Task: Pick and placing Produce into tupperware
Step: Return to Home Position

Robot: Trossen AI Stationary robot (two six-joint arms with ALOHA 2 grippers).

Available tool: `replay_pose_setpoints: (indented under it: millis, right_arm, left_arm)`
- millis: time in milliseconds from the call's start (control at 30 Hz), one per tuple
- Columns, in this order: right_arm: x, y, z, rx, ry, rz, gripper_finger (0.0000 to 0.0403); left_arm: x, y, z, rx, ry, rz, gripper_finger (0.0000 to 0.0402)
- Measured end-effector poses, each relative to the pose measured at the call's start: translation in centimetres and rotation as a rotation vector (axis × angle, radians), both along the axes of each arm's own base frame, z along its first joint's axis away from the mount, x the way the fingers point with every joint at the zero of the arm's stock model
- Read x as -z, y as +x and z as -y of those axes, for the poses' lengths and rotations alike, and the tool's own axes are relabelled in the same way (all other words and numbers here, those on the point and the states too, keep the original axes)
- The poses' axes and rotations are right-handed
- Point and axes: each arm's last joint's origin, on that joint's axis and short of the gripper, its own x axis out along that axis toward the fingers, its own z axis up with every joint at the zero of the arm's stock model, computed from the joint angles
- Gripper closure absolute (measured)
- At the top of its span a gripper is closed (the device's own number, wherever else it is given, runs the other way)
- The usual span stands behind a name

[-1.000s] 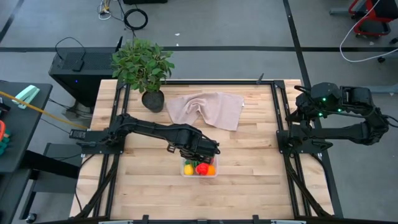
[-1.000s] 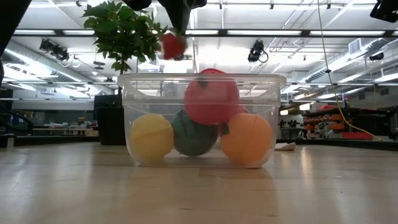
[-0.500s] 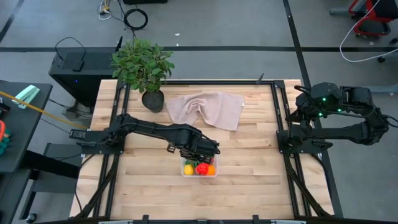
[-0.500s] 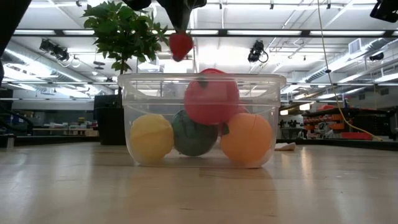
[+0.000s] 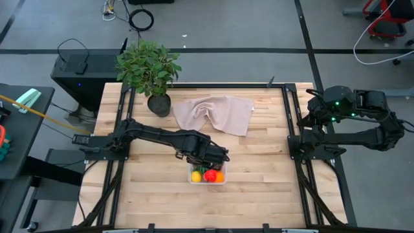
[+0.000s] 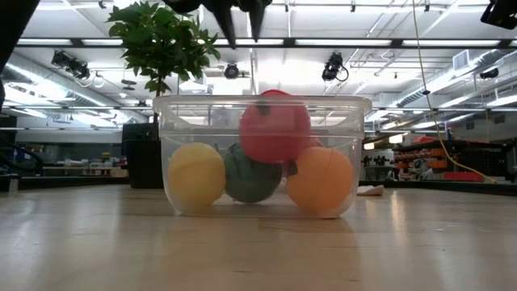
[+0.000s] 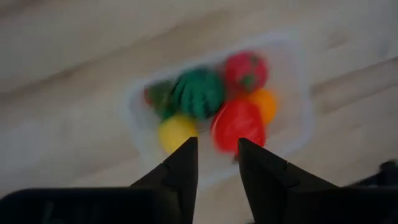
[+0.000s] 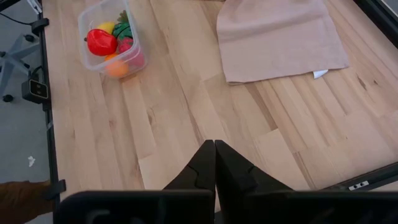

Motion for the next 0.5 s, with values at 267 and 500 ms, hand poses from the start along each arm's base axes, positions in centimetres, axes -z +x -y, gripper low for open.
replay_pose_setpoints:
  millis: [267, 500]
  right_arm:
    - [0.0, 0.0, 0.0, 0.000, 0.000, 0.000, 0.0396]
    - [0.0, 0.0, 0.0, -0.001, -0.001, 0.000, 0.0395]
  left_arm:
    - [-1.2, 2.1, 1.7, -0.054, 0.274, 0.361, 0.0307]
    - [-5.5, 5.5, 3.5, 0.100, 0.540, 0.880, 0.0390]
